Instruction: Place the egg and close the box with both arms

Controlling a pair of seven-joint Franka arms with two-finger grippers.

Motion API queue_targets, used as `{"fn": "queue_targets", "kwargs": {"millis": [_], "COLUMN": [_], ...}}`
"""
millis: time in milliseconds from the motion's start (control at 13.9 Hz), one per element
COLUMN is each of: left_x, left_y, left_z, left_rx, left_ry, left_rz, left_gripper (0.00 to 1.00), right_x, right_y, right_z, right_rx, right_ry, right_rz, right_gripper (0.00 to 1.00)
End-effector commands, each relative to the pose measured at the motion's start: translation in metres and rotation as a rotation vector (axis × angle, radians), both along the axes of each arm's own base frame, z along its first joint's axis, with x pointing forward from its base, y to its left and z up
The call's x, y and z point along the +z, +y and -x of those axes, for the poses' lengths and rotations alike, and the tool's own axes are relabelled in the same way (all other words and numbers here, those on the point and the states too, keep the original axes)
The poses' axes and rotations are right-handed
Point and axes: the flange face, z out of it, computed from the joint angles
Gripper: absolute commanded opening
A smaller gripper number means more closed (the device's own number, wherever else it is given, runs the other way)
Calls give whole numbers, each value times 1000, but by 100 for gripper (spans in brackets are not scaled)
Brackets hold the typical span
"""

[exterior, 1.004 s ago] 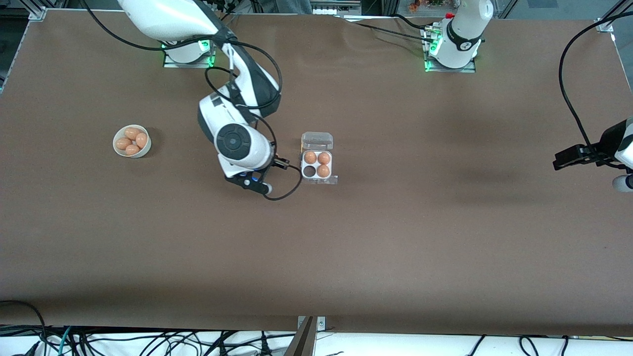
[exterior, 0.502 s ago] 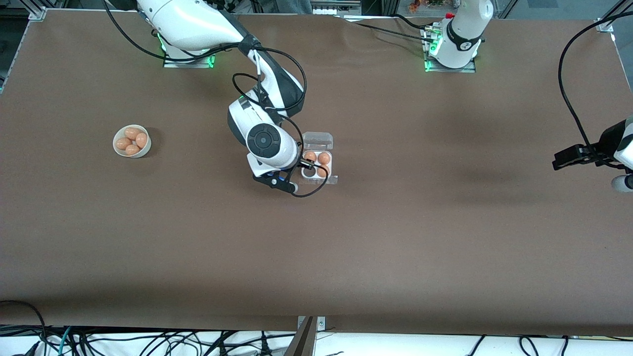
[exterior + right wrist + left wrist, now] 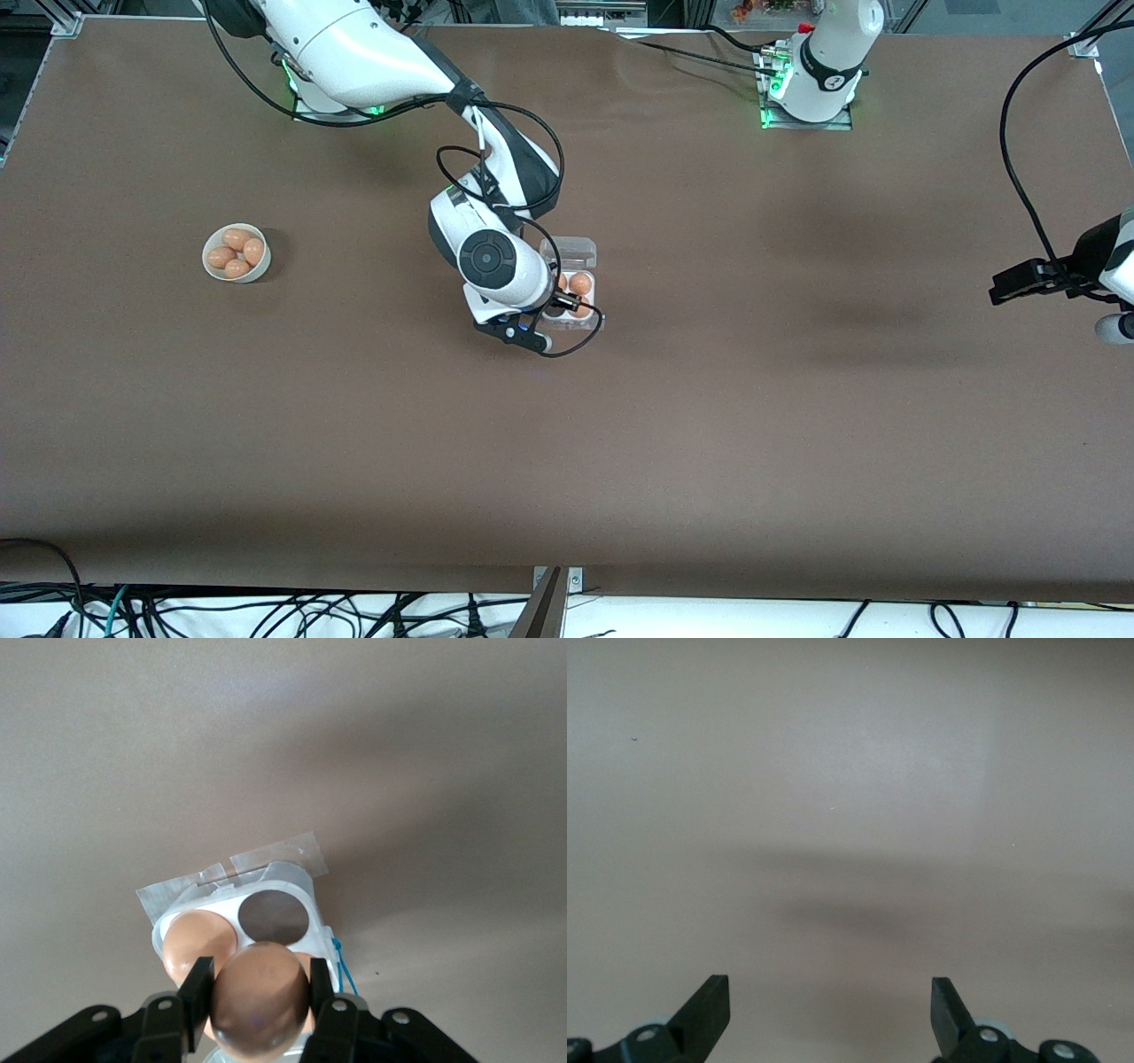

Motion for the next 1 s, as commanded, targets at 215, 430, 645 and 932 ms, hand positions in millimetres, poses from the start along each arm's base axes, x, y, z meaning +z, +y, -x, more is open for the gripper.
{"fn": "queue_targets", "kwargs": {"millis": [215, 430, 645, 932], "left_x": [8, 7, 8, 8], "left_y": [-4, -3, -4, -4], "left_z": [1, 1, 1, 1], "left_rx": [-3, -1, -3, 0], "left_ry": [1, 1, 1, -1], "left_rz": [5, 4, 5, 4], "left_gripper": [100, 100, 100, 100], "right_x": [-11, -13, -19, -25], "right_y": [18, 18, 17, 16], "right_z": [8, 8, 9, 9], "right_rx": [5, 7, 8, 11], "right_ry": [9, 12, 18, 21], "right_rz": [-13, -10, -4, 2], "right_gripper": [30, 31, 32, 71]}}
